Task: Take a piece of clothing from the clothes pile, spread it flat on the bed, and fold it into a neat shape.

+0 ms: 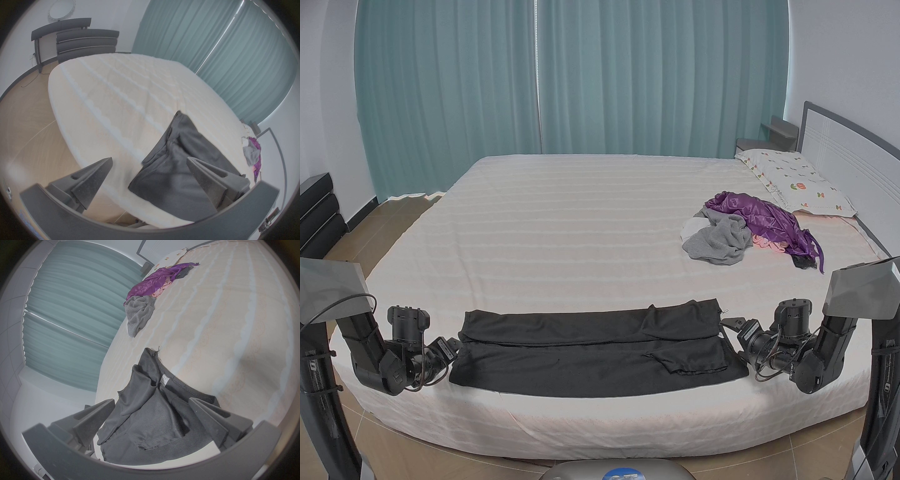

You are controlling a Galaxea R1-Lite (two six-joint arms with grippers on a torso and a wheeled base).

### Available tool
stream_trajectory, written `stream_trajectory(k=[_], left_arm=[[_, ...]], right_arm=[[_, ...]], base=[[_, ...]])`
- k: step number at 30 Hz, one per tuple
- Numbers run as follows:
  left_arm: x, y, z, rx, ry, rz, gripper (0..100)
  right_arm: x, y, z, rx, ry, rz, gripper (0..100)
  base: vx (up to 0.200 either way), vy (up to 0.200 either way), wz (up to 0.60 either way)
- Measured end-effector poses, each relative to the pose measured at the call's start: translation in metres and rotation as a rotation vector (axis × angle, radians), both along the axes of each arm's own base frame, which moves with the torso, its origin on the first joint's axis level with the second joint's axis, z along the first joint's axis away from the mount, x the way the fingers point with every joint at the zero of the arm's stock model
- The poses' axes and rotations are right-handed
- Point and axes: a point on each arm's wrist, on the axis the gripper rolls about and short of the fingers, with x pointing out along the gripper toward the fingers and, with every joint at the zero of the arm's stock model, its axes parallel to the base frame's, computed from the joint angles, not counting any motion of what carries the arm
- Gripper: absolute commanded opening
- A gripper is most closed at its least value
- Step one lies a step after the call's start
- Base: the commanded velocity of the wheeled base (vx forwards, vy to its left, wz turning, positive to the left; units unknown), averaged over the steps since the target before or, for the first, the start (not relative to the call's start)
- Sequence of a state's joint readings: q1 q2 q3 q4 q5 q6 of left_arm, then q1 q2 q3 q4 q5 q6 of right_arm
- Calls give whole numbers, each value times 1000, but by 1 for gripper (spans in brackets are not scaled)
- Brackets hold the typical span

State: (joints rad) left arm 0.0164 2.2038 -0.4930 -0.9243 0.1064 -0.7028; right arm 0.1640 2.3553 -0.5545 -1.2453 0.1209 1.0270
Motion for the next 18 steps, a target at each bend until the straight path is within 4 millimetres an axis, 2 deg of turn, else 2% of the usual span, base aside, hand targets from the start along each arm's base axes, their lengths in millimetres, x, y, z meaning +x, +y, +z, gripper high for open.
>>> stream_trajectory(k=[3, 9, 18], left_arm=[[4, 2, 7, -12, -56, 18, 100], [7, 7, 12, -43, -100, 40, 100], [10, 8, 15, -54, -117, 39, 100]], right_arm=[[0, 0, -1, -1, 3, 1, 100], [0, 1, -1, -2, 4, 2, 100], [2, -4, 0, 9, -4, -14, 100]], base=[[0, 0, 0], [200, 0, 0], [0, 0, 0]])
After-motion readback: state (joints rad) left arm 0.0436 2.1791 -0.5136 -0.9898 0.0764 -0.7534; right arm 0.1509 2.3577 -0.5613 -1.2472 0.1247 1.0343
